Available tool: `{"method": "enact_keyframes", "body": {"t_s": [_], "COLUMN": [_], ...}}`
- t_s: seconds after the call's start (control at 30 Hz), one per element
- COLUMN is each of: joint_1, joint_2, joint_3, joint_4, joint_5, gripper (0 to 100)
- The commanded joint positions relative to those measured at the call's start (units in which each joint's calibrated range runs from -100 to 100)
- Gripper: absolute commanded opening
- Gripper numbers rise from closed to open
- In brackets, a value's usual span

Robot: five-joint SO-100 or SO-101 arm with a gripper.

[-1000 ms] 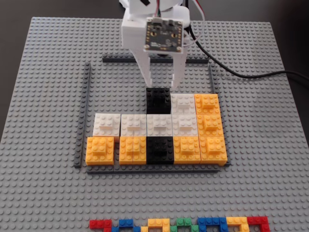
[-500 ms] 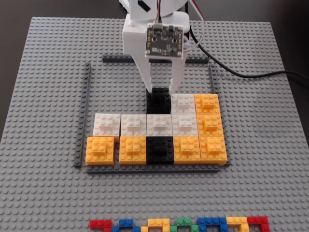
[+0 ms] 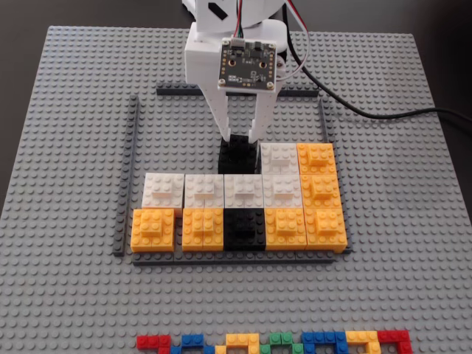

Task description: Grab the cube and place it into the grid

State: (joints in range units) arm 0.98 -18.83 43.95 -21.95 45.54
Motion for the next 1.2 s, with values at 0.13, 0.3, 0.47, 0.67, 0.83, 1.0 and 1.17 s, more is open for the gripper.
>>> {"method": "enact_keyframes", "body": {"t_s": [0.13, 0.3, 0.47, 0.67, 0.83, 1.0, 1.17], "joint_1": [0.23, -0.06, -0.36, -0.80, -1.09, -1.32, -1.54], "joint_2": [-0.95, -1.29, -1.38, -0.60, -0.35, -0.26, -0.26], "joint_3": [-4.04, -5.30, -5.30, -5.21, -5.21, -5.30, -5.21], "joint_4": [0.80, 0.95, 0.26, -0.13, -0.27, -0.37, -0.86], "joint_5": [-0.20, -0.29, -0.39, -0.29, -0.24, -0.10, 0.44], "gripper": [7, 7, 7, 7, 7, 7, 7]}}
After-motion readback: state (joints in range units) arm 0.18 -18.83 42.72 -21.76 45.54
